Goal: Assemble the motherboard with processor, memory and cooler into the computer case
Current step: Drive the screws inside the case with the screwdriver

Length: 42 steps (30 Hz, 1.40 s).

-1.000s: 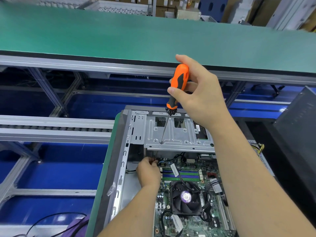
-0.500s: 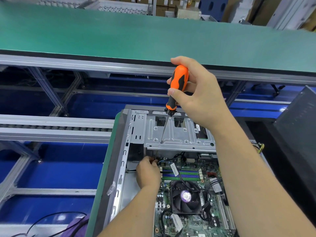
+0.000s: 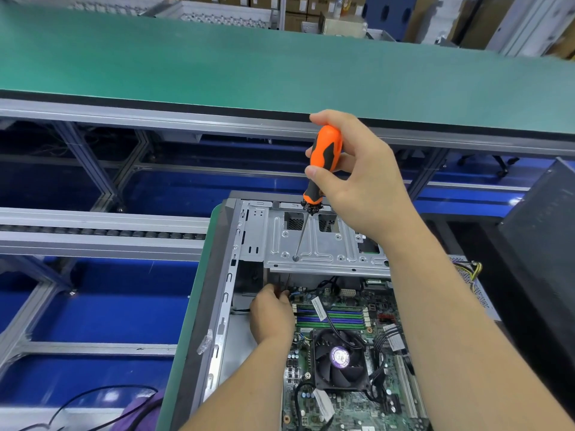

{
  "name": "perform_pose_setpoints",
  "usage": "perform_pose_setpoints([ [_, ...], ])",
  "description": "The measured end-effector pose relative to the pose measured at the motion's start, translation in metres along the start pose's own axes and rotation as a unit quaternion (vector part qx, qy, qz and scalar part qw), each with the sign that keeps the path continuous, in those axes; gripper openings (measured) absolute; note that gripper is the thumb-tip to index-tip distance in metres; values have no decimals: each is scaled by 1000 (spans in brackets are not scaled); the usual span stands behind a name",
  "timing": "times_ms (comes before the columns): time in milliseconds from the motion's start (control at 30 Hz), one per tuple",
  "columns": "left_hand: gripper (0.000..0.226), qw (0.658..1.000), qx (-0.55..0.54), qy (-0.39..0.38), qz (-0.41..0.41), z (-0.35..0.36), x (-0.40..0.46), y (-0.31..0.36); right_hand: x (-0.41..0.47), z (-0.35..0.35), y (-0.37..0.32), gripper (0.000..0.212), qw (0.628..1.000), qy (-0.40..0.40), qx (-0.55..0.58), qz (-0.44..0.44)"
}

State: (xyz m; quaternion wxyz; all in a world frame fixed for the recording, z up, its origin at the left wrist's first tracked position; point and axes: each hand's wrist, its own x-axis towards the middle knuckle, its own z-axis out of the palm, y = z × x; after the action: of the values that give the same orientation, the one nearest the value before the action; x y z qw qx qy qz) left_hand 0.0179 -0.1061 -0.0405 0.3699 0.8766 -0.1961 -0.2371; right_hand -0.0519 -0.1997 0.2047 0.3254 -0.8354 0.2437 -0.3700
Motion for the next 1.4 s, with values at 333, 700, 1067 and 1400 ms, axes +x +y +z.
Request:
perform_pose_setpoints([
  [333, 21, 998, 40, -46, -28, -4, -2, 0, -5, 1, 0, 50, 1000, 9, -12, -10],
  [700, 17, 993, 54, -89, -46, -10, -4, 2, -17, 6, -2, 46, 999, 17, -20, -26],
  [1067, 21, 993, 54, -92, -49, -10, -4, 2, -21, 8, -2, 45, 999, 21, -23, -29],
  [1400, 15, 997, 42, -64, -25, -4, -2, 2, -19, 7, -4, 45, 999, 26, -34, -26],
])
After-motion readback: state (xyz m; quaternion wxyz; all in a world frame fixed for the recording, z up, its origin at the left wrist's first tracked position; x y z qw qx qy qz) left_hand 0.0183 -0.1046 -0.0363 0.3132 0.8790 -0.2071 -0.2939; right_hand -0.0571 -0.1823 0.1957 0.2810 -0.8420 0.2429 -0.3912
